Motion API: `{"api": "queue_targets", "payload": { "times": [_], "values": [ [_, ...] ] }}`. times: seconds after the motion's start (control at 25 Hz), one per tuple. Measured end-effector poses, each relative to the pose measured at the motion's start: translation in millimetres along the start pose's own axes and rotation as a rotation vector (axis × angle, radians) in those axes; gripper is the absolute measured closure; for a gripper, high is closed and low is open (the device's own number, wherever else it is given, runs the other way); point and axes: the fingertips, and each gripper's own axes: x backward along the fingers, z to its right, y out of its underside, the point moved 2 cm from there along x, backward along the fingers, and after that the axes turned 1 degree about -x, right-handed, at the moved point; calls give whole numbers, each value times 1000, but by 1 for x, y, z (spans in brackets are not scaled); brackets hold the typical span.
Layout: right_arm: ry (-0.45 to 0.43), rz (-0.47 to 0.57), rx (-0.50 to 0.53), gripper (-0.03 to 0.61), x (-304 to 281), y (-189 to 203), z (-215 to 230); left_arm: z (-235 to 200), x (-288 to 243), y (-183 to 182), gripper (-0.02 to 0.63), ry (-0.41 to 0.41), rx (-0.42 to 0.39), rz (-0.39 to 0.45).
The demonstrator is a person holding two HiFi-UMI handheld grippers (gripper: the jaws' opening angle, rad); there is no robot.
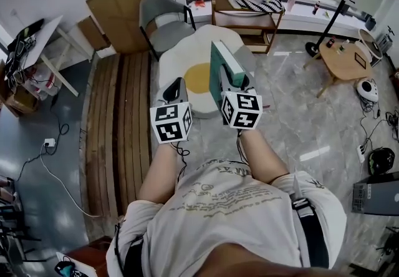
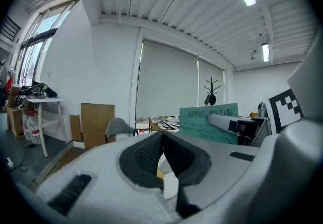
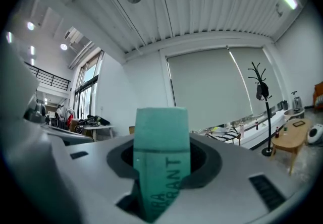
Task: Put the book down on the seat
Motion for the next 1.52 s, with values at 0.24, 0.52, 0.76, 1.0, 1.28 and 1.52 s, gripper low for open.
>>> {"api": "queue_targets", "payload": {
  "times": [0.24, 0.52, 0.76, 1.0, 1.28, 1.52],
  "values": [
    [17, 22, 33, 411, 3, -1, -14, -11, 3, 11, 594, 33, 23, -15],
    [20, 36, 59, 411, 0, -5, -20, -13, -3, 19, 594, 55, 17, -32],
    [9, 41, 55, 411, -19, -3, -13, -17, -22, 21, 594, 49, 2, -47],
    [-10, 45, 54, 411, -58, -3, 0, -26, -60, 15, 594, 39, -17, -57],
    [-43, 37, 51, 411, -118, -4, 28, -35, -121, 8, 594, 21, -23, -67],
    [-57, 29, 60, 411, -172, -10, 56, -40, -178, -5, 594, 5, -23, -79]
  ]
}}
